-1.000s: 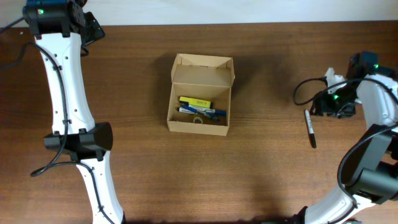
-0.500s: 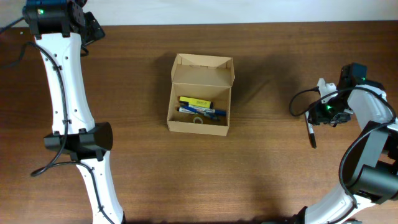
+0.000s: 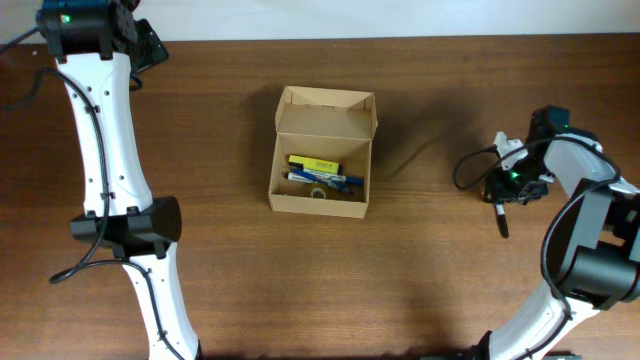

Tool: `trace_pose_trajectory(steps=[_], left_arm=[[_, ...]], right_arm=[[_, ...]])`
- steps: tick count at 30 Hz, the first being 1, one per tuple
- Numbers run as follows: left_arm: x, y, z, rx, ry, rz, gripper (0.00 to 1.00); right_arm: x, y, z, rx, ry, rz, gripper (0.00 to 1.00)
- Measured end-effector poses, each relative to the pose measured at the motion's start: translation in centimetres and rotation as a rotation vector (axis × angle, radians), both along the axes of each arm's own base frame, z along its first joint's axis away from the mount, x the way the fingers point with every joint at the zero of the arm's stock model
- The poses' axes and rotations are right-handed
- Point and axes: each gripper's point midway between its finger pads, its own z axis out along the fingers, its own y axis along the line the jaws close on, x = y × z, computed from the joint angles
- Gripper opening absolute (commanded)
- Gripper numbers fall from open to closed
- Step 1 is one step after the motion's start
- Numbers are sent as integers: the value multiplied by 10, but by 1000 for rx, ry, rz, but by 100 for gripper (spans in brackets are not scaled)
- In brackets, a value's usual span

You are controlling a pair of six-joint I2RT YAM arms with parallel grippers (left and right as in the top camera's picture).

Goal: Pack container
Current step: 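Move the right gripper to the silver Sharpie and grasp it, then carry the Sharpie into the box and open the right gripper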

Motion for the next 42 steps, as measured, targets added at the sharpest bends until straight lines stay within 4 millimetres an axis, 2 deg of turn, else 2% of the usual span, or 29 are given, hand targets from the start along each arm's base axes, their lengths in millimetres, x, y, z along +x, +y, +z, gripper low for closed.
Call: trace_pose_trajectory(steps=[2, 3, 4, 6, 14, 18, 19, 21, 23, 25, 26, 27, 30, 32, 34, 36, 38, 42], left_arm=[[0, 0, 0, 0, 0, 0, 100], [0, 0, 0, 0, 0, 0, 100], [0, 0, 0, 0, 0, 0, 100], [0, 0, 0, 0, 0, 0, 100], [0, 0, 0, 0, 0, 0, 100], [0, 0, 0, 0, 0, 0, 100], [0, 0, 0, 0, 0, 0, 100], [0, 0, 0, 0, 0, 0, 100], [0, 0, 0, 0, 0, 0, 100], [0, 0, 0, 0, 0, 0, 100], [0, 0, 0, 0, 0, 0, 100], [0, 0, 0, 0, 0, 0, 100], [0, 0, 0, -1, 0, 0, 100], [0, 0, 0, 0, 0, 0, 100], [0, 0, 0, 0, 0, 0, 100], [0, 0, 0, 0, 0, 0, 100], [0, 0, 0, 0, 0, 0, 100], [0, 0, 0, 0, 0, 0, 100]], right_arm=[[2, 2, -1, -6, -4, 6, 38], [2, 1, -1, -12, -2, 6, 33], [2, 0, -1, -21, 0, 7, 25], [3, -3, -2, -35, 1, -1, 4], [2, -4, -1, -36, 17, -35, 3], [-4, 17, 6, 71, 89, -41, 4], [-1, 23, 12, 100, 96, -39, 4], [11, 35, 37, 156, 96, -39, 4], [35, 45, 73, 191, 37, -25, 4], [64, 62, 127, 214, -70, 9, 4], [73, 68, 144, 219, -111, 24, 4], [82, 81, 172, 223, -166, 55, 4], [98, 129, 237, 229, -320, 179, 4], [101, 175, 273, 233, -422, 308, 4], [93, 232, 298, 233, -502, 485, 4], [79, 281, 306, 229, -537, 643, 4], [56, 331, 303, 206, -545, 848, 4], [15, 397, 286, 133, -536, 1187, 4]])
